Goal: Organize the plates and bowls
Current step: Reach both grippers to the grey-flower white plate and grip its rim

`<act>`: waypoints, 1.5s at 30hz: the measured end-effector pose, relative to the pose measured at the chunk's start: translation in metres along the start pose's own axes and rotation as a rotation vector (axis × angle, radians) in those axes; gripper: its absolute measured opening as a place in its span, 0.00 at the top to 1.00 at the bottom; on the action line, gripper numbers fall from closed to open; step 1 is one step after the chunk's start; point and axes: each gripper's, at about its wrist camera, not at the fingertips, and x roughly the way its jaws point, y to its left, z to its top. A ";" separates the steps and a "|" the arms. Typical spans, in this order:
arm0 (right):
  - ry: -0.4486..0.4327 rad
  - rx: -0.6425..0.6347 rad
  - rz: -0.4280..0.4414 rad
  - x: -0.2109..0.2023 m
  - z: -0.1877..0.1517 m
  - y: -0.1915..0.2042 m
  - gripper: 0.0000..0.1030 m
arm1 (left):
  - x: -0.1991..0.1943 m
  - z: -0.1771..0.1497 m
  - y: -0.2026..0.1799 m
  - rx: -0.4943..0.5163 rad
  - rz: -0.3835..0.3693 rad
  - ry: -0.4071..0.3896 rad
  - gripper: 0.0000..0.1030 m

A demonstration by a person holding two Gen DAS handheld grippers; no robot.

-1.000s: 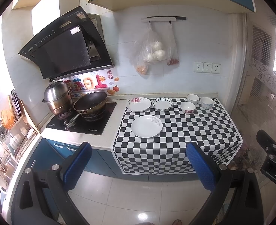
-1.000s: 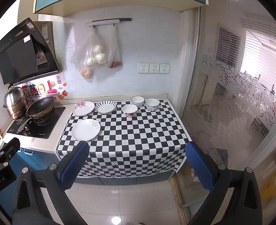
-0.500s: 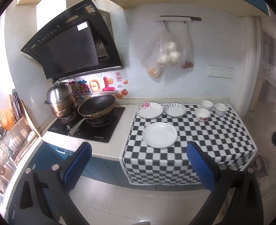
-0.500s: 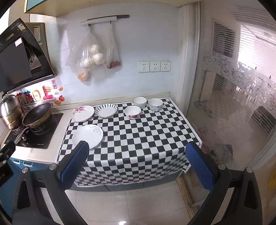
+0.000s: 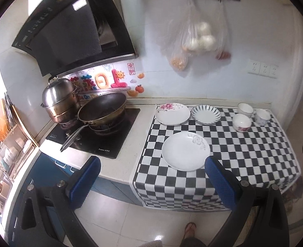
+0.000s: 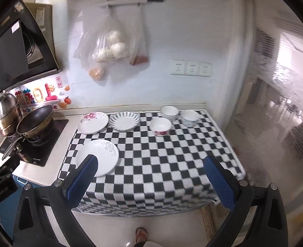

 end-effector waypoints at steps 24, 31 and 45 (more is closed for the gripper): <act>0.601 -0.135 0.348 0.442 -0.018 0.107 0.09 | 0.372 0.008 -0.039 -0.046 -0.105 0.625 0.30; 0.821 0.053 0.429 0.507 -0.045 0.109 0.29 | 0.436 -0.005 -0.035 -0.075 -0.233 0.780 0.53; 0.978 0.122 0.527 0.535 -0.063 0.126 0.60 | 0.470 -0.016 -0.029 -0.012 -0.305 0.863 0.65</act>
